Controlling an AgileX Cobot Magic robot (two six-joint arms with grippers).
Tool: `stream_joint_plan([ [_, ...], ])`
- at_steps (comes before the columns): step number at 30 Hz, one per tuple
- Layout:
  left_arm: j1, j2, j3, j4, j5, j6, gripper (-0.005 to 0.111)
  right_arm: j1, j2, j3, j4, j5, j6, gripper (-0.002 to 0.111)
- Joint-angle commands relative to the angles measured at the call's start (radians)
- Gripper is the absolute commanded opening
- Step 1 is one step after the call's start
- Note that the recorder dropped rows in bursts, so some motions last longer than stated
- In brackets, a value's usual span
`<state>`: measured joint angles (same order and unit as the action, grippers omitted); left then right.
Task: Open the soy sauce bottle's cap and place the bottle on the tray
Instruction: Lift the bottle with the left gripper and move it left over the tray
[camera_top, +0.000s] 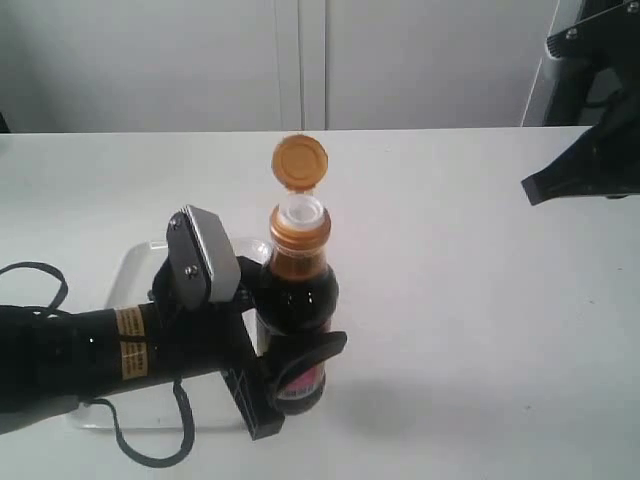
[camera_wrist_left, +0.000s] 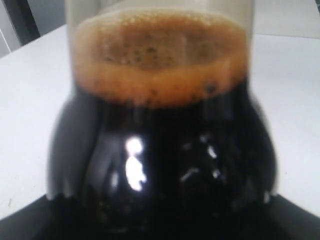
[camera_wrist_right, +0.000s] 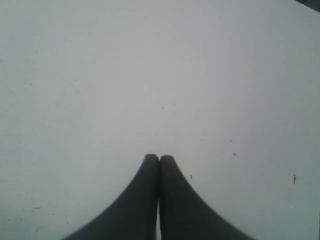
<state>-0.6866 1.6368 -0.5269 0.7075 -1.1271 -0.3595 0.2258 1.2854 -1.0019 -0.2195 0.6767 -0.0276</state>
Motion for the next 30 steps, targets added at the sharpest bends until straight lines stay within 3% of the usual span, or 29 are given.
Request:
stream_joint_plan([
  [1, 0.001, -0.09, -0.01, -0.072, -0.094, -0.003, 0.0, -0.008, 0.015, 0.015, 0.006, -0.02, 0.005, 0.0],
  [25, 0.223, -0.2, -0.004, -0.004, -0.094, -0.055, 0.0, -0.008, 0.018, 0.015, 0.006, -0.013, 0.005, 0.0],
  [30, 0.311, -0.218, 0.062, -0.035, -0.094, -0.006, 0.0, -0.008, 0.018, 0.015, 0.006, -0.019, 0.005, 0.0],
])
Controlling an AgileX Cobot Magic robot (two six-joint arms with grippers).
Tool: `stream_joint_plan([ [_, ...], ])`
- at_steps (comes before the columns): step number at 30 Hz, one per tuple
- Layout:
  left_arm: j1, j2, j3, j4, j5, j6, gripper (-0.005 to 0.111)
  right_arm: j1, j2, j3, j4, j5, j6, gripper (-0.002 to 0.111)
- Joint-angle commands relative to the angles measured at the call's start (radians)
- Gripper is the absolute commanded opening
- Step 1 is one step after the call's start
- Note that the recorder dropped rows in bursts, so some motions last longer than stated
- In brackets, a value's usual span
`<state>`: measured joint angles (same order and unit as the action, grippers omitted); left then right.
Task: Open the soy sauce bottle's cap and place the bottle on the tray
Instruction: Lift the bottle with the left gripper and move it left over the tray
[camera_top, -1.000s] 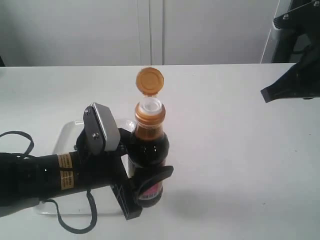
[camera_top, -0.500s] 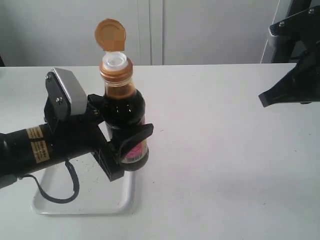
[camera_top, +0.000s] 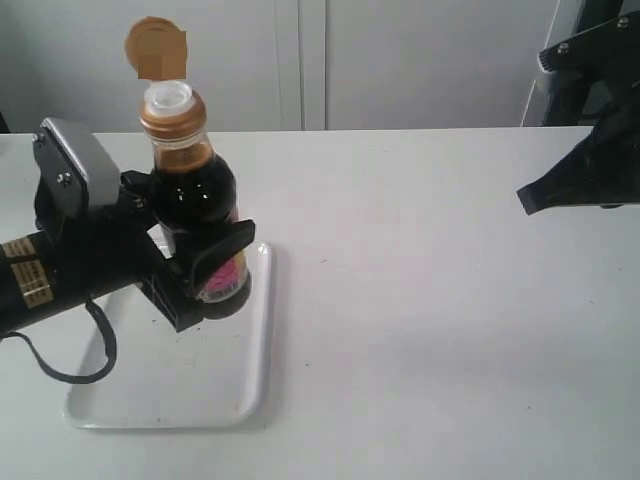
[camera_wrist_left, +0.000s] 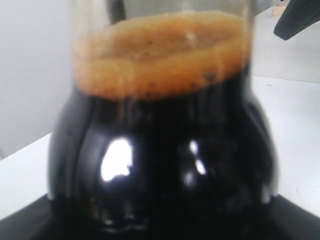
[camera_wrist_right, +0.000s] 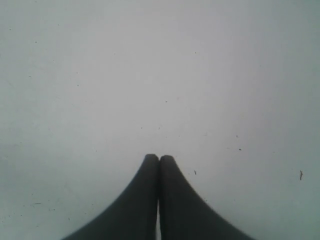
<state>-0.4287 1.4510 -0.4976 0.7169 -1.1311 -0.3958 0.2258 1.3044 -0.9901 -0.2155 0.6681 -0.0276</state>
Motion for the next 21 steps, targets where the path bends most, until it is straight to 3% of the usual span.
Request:
stream_joint_plan([
  [1, 0.061, -0.032, 0.042, -0.039, -0.09, 0.034, 0.0, -0.008, -0.001, 0.003, 0.002, -0.011, 0.005, 0.0],
  [5, 0.071, -0.032, 0.053, -0.043, -0.09, 0.06, 0.0, -0.008, -0.001, 0.003, 0.002, -0.013, 0.005, 0.0],
  [14, 0.071, -0.004, 0.068, -0.232, -0.09, 0.109, 0.0, -0.008, -0.001, 0.003, 0.004, -0.013, 0.005, 0.0],
  [21, 0.071, 0.034, 0.068, -0.248, -0.09, 0.135, 0.0, -0.008, -0.001, 0.003, 0.004, -0.013, 0.005, 0.0],
])
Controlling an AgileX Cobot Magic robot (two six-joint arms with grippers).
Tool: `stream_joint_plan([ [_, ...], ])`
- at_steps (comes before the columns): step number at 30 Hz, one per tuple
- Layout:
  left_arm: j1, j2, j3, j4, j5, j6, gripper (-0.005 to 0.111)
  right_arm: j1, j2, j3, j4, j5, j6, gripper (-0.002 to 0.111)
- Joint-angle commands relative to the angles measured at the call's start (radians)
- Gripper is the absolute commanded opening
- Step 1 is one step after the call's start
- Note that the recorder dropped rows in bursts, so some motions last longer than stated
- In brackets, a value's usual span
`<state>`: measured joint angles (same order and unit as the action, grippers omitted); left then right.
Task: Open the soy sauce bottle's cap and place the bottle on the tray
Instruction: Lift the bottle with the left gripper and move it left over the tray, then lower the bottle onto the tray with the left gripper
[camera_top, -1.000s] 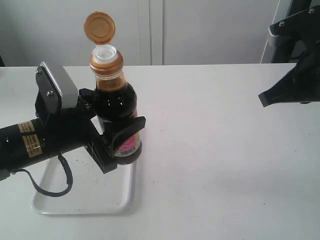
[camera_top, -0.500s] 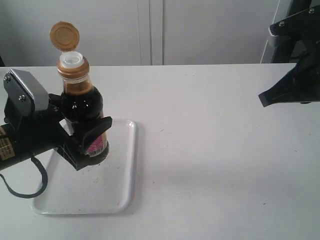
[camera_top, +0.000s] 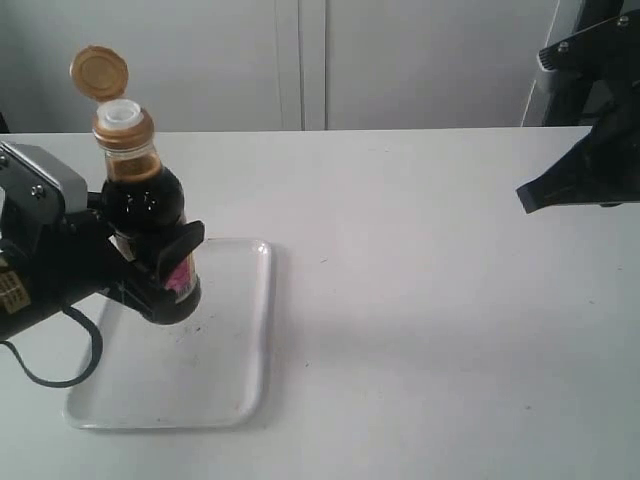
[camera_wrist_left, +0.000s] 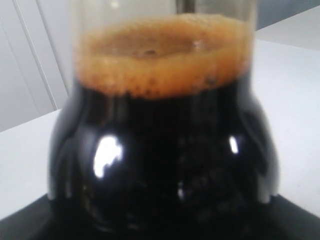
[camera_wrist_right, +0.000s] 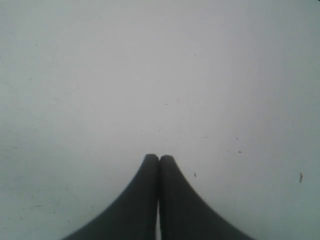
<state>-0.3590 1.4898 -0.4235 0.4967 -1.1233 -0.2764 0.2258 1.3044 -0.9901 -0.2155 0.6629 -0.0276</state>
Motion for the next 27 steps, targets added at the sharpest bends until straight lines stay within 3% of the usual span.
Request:
stream_joint_plan([
  [1, 0.002, 0.0, -0.006, -0.032, -0.098, 0.018, 0.0, -0.008, -0.001, 0.003, 0.004, -0.007, 0.005, 0.0],
  [27, 0.002, 0.099, -0.039, -0.145, -0.098, 0.028, 0.0, -0.008, -0.001, 0.003, 0.004, -0.014, 0.005, 0.0],
])
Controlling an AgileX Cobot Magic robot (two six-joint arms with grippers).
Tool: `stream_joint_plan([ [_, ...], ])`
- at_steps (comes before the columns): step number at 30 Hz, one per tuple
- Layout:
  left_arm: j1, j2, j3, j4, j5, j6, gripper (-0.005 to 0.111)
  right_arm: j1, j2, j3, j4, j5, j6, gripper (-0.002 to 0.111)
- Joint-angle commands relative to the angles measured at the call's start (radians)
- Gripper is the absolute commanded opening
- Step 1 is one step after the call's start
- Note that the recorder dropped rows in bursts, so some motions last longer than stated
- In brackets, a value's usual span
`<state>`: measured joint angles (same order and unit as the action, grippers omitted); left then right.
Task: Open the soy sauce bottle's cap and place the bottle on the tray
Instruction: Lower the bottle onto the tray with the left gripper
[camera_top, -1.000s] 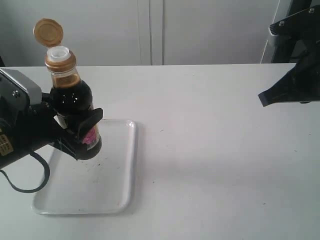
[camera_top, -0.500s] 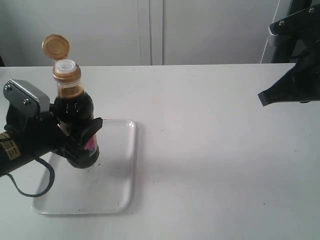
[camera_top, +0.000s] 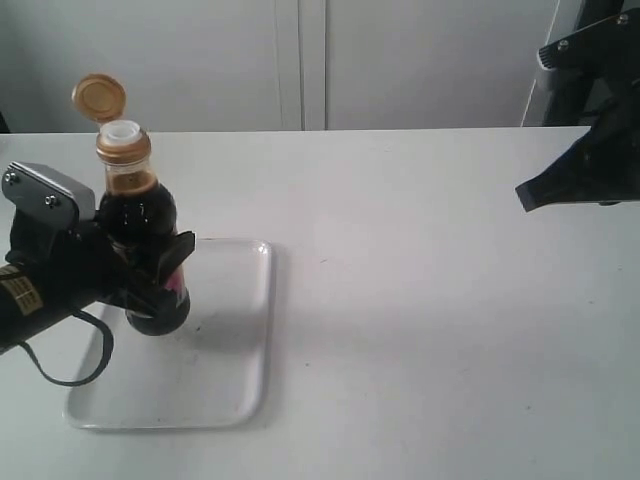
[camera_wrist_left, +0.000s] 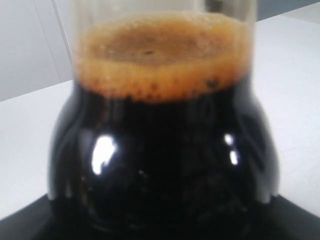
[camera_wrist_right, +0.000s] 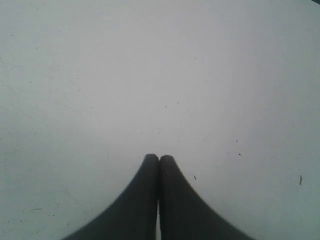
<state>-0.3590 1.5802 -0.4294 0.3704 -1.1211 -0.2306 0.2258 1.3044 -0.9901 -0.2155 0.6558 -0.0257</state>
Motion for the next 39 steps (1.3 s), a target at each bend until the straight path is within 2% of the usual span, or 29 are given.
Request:
stream_joint_plan([
  [1, 0.002, 0.019, -0.041, -0.01, -0.1, -0.018, 0.0, -0.008, -0.001, 0.003, 0.004, -0.007, 0.003, 0.0],
  [16, -0.002, 0.136, -0.065, -0.003, -0.1, -0.022, 0.0, -0.008, -0.001, 0.003, 0.004, -0.011, 0.003, 0.0],
  [39, -0.002, 0.107, -0.003, 0.002, -0.1, -0.031, 0.0, -0.008, -0.001, 0.003, 0.006, 0.0, 0.003, 0.0],
])
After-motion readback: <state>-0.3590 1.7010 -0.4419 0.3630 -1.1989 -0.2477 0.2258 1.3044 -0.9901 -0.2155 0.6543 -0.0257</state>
